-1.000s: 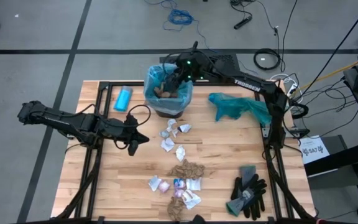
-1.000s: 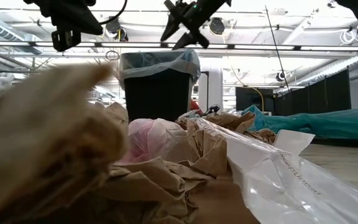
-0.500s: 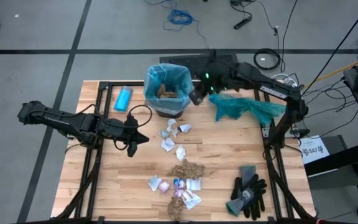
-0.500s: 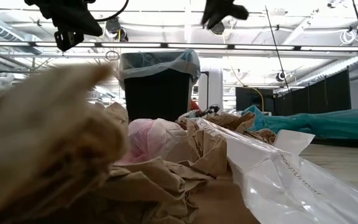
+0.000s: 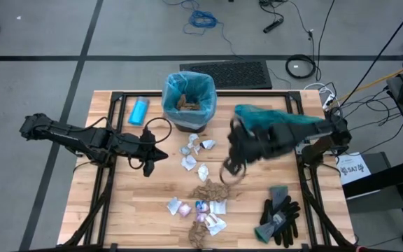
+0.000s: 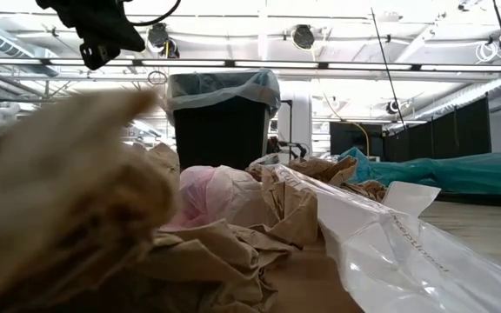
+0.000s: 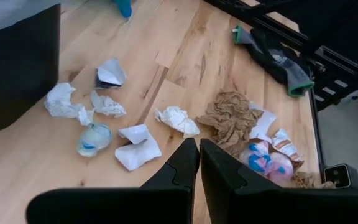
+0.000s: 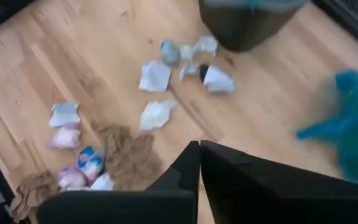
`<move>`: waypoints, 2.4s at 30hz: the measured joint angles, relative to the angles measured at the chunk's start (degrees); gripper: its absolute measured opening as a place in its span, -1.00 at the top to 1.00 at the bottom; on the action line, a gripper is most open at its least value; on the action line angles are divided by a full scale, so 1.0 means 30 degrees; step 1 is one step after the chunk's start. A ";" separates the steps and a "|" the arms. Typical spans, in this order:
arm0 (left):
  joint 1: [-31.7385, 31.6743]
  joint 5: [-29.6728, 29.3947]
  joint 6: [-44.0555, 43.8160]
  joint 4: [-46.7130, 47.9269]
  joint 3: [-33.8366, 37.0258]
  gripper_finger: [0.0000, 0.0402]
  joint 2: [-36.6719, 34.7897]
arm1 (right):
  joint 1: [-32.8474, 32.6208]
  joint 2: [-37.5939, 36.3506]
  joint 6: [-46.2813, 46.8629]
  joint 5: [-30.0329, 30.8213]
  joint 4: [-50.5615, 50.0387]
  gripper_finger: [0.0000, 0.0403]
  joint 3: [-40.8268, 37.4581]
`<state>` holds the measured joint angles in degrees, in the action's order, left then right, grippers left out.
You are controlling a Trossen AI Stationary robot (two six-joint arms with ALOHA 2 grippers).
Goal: Place trash/remove bag and relplace
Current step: Put the blue plastic trash into the trash bin
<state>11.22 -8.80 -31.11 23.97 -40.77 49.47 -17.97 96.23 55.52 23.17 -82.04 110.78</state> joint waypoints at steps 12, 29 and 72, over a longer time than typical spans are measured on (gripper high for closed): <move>0.0000 -0.0007 0.0559 -0.1025 0.0000 0.75 0.0000 | -0.6020 -0.0010 1.1829 0.0942 0.0300 1.00 -0.5033; 0.0604 -0.0521 -0.1079 -0.2801 0.0000 0.24 0.0222 | -1.0227 -0.5744 1.6234 0.4180 0.4457 1.00 -1.3978; -0.5362 0.1521 -0.2808 -0.5435 -0.0685 0.24 1.3022 | -0.8350 -1.1186 1.0384 0.4330 1.7867 1.00 -2.2198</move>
<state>-4.86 -4.23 -39.54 7.66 -42.83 88.54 -43.03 62.67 86.67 36.16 -28.44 44.18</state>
